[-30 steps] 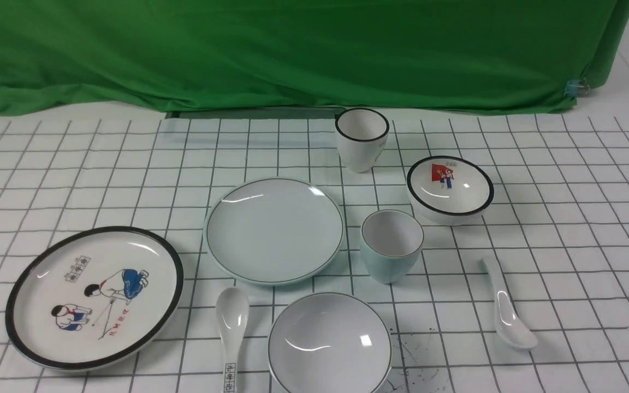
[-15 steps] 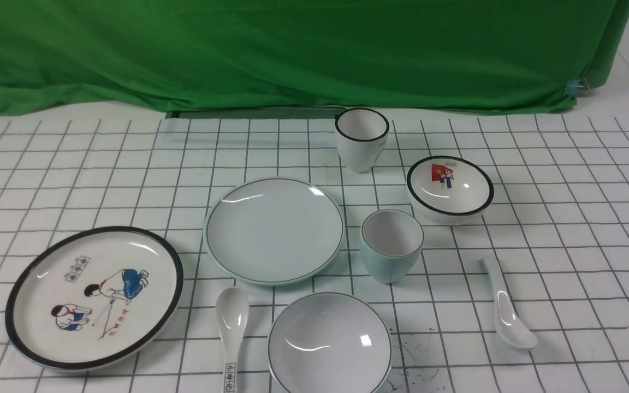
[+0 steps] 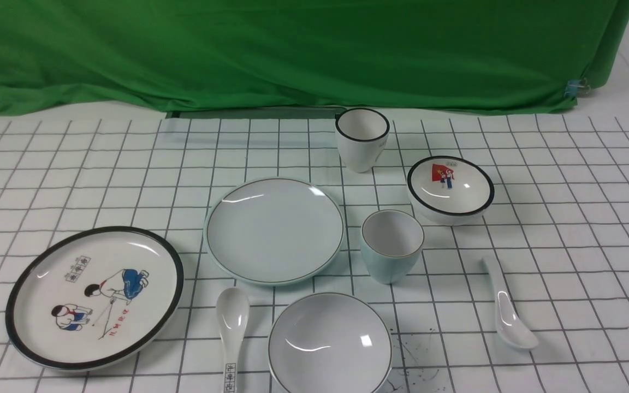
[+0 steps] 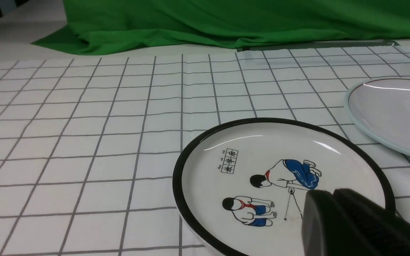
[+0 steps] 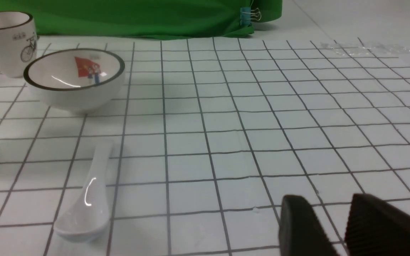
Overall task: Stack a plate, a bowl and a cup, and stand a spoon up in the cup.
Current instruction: Use the left arm to grab a blue rice bowl
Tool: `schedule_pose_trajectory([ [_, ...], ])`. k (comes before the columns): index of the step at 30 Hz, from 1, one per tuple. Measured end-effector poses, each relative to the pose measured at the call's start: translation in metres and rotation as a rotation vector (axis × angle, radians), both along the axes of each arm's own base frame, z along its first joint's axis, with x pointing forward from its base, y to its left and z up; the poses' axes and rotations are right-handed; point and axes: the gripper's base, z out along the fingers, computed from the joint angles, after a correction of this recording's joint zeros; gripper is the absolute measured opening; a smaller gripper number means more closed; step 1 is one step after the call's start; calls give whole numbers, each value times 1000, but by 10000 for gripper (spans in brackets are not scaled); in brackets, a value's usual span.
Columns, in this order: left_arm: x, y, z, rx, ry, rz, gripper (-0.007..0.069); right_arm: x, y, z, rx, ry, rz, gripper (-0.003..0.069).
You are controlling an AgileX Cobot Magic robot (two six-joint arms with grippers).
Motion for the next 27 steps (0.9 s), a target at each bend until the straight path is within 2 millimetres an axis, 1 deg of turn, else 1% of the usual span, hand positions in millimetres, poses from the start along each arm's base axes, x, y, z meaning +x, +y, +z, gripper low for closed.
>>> schedule_pose_trajectory([
  [14,0,0,0,0,-3,0,-28,0,0,0,4,-1,-1,243],
  [18,0,0,2,-17,-20,0,-28,0,0,0,45,-9,-10,243],
  [20,0,-1,3,-55,-34,-1,-28,0,0,1,112,-18,-23,243],
  [21,1,-1,4,-99,-44,0,-28,0,0,1,163,-22,-32,243],
  [22,1,-2,5,-181,-58,2,-28,0,1,1,230,-29,-44,243],
  [25,1,-6,9,-737,-106,19,-28,0,4,1,728,-63,-125,243],
  [26,1,-6,9,-784,-110,22,-28,0,4,1,792,-66,-137,243],
  [27,1,-7,11,-1019,-120,28,-28,0,5,0,1006,-77,-179,243],
])
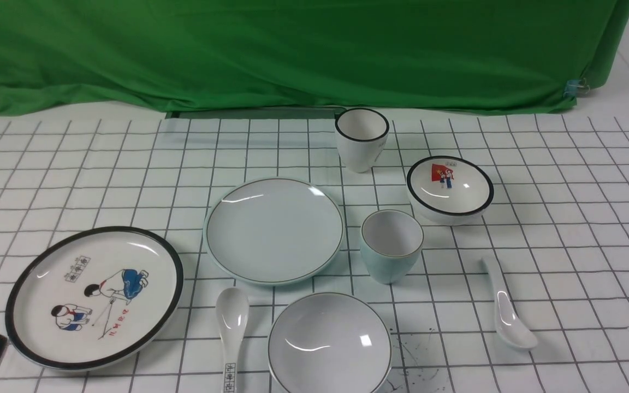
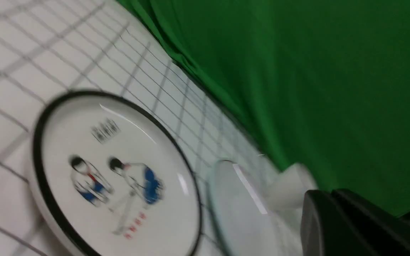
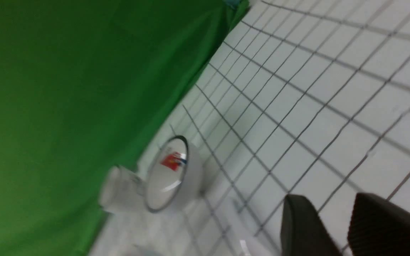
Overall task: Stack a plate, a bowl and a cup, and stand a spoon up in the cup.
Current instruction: Use the left arm to grab a blue rice bowl
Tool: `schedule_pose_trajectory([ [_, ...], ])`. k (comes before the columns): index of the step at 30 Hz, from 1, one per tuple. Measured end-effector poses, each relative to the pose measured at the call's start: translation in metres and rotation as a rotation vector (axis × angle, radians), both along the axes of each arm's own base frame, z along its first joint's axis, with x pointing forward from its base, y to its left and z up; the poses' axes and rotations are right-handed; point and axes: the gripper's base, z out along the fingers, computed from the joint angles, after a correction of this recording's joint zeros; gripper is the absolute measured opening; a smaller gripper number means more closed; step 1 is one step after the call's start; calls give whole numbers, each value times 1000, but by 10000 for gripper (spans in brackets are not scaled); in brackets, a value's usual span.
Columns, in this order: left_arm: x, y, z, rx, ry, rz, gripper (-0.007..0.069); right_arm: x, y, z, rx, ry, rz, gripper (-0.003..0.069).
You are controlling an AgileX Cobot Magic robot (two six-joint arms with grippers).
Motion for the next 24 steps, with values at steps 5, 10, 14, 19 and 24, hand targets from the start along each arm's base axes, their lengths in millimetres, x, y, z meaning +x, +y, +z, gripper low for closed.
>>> schedule_pose_trajectory([
  [5,0,0,2,-147,-15,7,-28,0,0,-1,152,1,-30,243],
  [10,0,2,3,-150,-33,22,-28,0,0,0,-16,1,6,243],
  [14,-4,-1,24,23,-69,-10,-28,0,2,5,-198,-27,71,216],
  [19,-7,-7,82,392,9,-94,-28,3,6,52,-530,-71,203,41],
  [24,27,-3,120,697,333,-220,-28,33,13,108,-837,43,377,14],
])
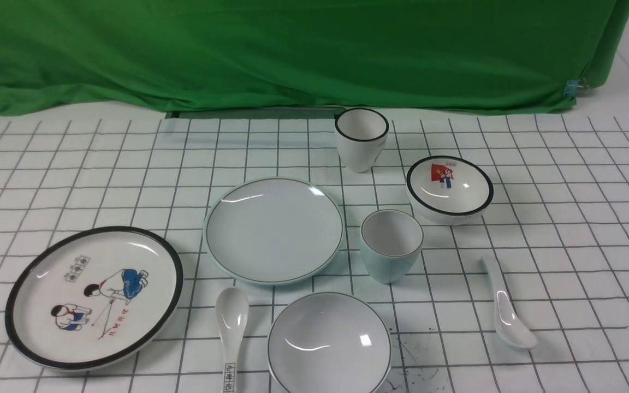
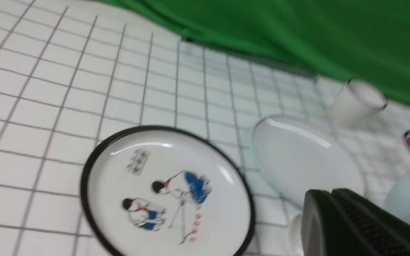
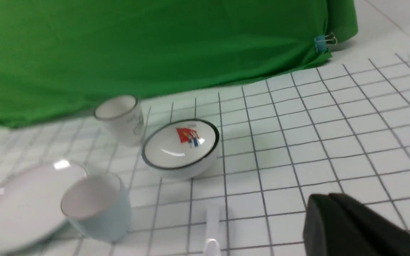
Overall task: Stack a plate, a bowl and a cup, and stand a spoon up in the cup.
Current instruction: Use the left arm to grab a blue rice bowl
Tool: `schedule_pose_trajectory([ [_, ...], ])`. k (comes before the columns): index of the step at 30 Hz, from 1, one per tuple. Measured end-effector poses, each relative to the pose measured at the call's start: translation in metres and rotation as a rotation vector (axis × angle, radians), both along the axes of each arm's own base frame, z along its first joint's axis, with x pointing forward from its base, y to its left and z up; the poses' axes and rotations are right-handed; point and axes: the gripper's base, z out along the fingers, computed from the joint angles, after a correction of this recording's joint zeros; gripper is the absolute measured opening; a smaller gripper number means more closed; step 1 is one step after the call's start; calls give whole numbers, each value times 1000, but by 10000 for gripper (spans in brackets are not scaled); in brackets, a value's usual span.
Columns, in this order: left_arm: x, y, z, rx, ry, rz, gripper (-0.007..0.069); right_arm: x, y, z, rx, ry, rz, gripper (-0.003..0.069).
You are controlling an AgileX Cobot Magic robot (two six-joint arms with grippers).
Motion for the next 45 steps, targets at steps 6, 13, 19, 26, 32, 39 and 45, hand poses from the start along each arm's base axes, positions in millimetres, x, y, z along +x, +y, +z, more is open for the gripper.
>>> schedule_pose_trajectory([
  [6,48,1,27,229,373,-189,-28,47,9,35,-290,336,169,14],
  [13,96,-54,13,363,571,-540,-19,84,35,30,-418,646,383,14],
  [19,118,-125,-31,414,674,-719,74,89,64,12,-518,741,533,14],
  [26,138,-177,-83,394,717,-736,347,91,65,18,-541,720,529,15],
  [32,163,-184,-113,325,709,-640,478,93,66,21,-541,694,525,15],
  [39,183,-183,-139,269,718,-573,411,96,67,23,-535,649,520,15],
  [45,185,-186,-151,254,754,-578,174,98,68,24,-532,629,517,15],
])
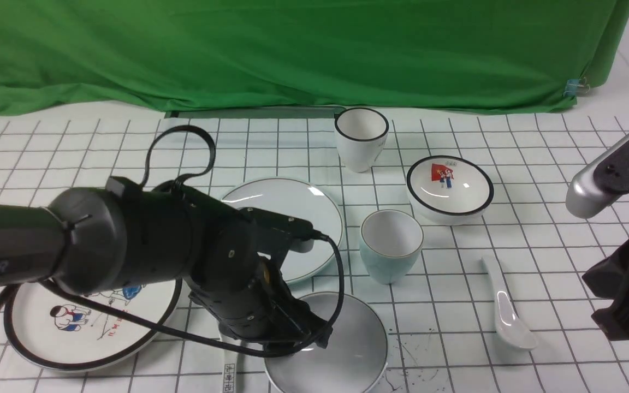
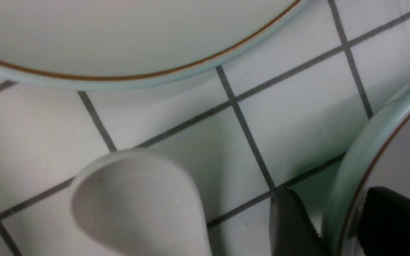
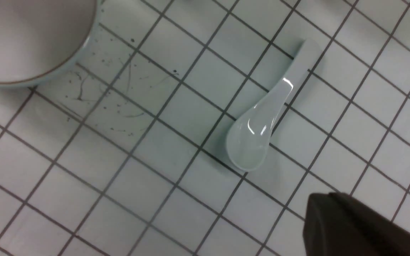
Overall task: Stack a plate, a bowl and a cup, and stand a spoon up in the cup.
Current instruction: Use the left arm to grab a blue rice bowl, then use the left arm to put the blue rice bowl into the blue large plate in the middle
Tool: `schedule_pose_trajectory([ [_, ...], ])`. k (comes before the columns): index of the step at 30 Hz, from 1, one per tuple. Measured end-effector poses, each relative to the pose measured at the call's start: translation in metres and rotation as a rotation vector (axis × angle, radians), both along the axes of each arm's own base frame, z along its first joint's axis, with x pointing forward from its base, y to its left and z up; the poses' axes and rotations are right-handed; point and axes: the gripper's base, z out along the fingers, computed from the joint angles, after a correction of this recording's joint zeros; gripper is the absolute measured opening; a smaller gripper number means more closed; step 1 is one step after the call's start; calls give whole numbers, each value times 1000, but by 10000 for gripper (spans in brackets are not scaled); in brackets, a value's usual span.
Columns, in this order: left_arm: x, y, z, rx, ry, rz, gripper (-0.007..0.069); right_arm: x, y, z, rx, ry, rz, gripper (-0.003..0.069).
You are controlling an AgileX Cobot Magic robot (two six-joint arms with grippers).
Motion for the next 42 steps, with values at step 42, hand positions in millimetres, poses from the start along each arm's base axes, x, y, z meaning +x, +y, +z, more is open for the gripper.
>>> schedule_pose_trajectory([
  [42,151,86,35,-77,-115,150,-5,10,5,-3,32,-34,-23,13],
])
